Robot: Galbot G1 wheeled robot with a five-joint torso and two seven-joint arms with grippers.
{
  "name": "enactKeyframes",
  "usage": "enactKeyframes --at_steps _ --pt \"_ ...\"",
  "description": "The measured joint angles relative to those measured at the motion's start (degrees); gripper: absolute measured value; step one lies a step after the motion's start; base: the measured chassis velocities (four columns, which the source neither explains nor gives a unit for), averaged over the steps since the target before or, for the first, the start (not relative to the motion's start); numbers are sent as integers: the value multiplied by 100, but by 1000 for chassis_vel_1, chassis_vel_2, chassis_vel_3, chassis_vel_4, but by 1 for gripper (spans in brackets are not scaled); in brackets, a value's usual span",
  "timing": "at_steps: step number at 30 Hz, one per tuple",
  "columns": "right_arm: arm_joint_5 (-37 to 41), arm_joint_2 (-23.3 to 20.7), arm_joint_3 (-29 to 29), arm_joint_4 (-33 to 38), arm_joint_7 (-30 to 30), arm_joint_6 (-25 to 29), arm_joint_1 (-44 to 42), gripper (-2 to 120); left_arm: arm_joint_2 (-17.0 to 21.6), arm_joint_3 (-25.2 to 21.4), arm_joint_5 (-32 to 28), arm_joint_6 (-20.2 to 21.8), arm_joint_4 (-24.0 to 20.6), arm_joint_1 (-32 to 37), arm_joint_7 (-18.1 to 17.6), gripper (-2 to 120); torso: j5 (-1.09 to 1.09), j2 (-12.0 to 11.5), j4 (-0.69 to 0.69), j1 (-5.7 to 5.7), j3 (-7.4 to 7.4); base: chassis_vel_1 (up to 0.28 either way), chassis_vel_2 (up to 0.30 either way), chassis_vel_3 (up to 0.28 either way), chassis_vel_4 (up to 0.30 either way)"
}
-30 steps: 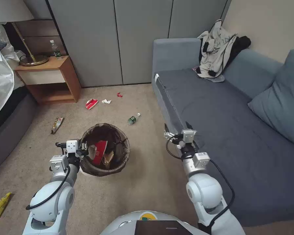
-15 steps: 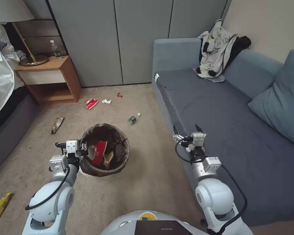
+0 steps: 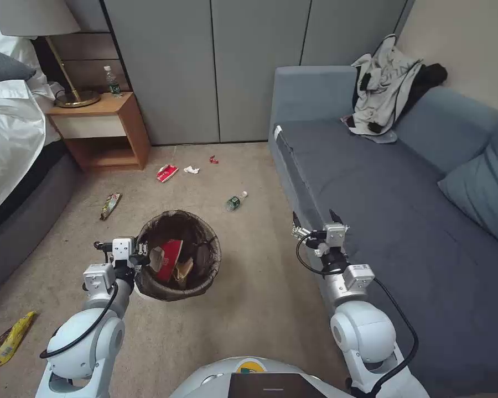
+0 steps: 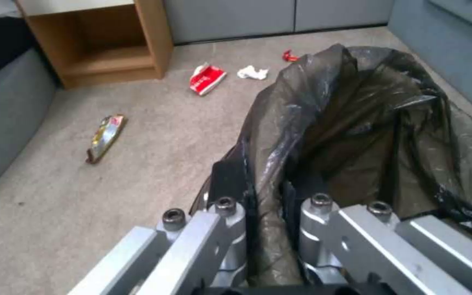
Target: Pick up the trash bin, then pick up the garbage from the floor and place it into the trash bin.
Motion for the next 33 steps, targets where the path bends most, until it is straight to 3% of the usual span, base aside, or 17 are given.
enactKeyframes --at_steps 33 --pt "194 20 -10 -52 125 -148 62 100 -64 21 36 -146 15 23 -4 7 0 0 0 0 -1 -2 1 3 -2"
